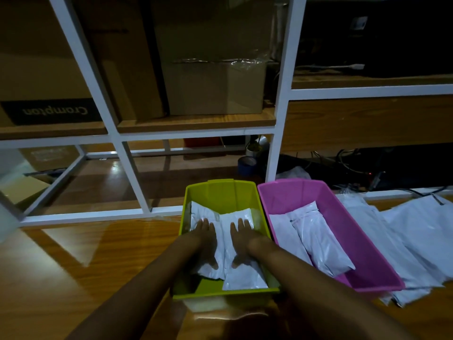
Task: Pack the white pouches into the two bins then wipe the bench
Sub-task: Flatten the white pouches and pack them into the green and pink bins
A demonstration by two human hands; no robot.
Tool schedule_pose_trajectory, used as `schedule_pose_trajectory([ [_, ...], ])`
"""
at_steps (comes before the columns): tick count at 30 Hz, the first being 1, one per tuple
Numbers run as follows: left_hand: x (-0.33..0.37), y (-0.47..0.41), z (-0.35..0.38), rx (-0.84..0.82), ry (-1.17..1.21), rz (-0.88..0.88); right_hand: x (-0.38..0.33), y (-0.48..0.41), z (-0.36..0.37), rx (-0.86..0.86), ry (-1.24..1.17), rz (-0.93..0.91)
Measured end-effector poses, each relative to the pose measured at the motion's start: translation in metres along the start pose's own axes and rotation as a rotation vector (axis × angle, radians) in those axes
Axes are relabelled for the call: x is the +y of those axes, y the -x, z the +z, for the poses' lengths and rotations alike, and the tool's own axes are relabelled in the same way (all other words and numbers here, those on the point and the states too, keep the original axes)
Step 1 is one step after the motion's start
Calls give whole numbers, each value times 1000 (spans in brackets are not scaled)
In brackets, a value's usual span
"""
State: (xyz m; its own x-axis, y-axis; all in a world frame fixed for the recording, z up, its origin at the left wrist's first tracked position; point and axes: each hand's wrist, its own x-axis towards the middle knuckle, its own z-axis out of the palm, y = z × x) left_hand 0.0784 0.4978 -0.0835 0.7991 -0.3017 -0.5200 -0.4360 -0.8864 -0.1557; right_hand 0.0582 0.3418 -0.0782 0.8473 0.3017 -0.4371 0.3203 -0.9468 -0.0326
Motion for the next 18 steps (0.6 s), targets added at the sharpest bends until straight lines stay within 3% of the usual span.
schedule_pose_trajectory([
  [2,0,19,-15,57,14,25,1,7,-9,96,-79,-24],
  [5,-8,47,-29,196,215,-47,3,22,-28,246,-208,-72],
  [10,32,122,-46,669,523,-66,17,111,-41,565,-407,-145],
  [14,106,168,-42,953,705,-43,41,198,-17,784,-575,-122],
  [18,193,199,-35,1118,855,-15,70,278,20,911,-649,-61],
])
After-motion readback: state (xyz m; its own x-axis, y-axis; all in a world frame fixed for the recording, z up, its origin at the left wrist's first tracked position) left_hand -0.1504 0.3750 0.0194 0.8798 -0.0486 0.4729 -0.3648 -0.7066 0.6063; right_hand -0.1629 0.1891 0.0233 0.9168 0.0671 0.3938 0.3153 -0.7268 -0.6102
